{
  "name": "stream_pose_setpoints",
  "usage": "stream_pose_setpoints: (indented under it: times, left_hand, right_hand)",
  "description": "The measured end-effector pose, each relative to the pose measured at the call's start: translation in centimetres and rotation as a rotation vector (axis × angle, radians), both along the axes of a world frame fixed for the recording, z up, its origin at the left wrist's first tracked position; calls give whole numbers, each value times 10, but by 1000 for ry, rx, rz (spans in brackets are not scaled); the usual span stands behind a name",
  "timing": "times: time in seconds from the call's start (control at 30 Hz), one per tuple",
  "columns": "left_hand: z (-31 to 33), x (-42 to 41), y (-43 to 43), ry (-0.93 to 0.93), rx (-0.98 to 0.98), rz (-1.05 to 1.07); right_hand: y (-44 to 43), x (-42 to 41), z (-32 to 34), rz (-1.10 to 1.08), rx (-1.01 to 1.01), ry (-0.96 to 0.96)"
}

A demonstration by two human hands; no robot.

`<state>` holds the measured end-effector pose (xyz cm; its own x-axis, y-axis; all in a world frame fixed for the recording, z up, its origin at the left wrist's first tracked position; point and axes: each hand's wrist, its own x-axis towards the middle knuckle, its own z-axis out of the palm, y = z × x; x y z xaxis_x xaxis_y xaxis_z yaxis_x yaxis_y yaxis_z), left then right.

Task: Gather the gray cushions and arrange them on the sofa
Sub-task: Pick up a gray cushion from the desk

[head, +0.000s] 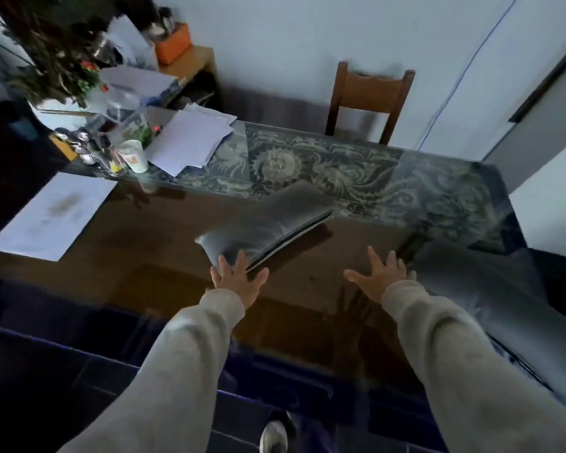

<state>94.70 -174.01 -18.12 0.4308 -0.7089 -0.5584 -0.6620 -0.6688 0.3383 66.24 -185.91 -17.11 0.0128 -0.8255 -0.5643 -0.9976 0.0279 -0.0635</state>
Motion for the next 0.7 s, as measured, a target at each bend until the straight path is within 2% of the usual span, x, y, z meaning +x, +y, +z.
stream_pose_setpoints:
  times: [0.1,0.2,0.27,0.37,0.43,0.53,0.6,0.7]
  left_hand:
    - [-19,25,-25,111,-56,188]
    - [-29,42,-30,353,-134,516]
    - [-46,74,-57,463,-210,799]
    - [-62,100,-71,534,-224,968]
    - [-65,109,-67,551,-264,942]
    - [-65,116,-49,670,-286,988]
    - [-63,125,-33,783,-299,1091]
    - [-63,145,18,809,-311,1243]
  right_hand:
    - [-67,40,-11,19,-44,-91]
    - [-126,72,-23,4,-91,-237]
    - [-194,126,-41,-13,-91,-357]
    - [-239,177,-55,-94,-31,-470]
    - [-242,203,-55,-64,-29,-395]
    - [-229,231,-60,-27,-89,-267]
    - [-216,247,-59,6,-113,-277]
    - [-177,288,-56,114,-114,-352]
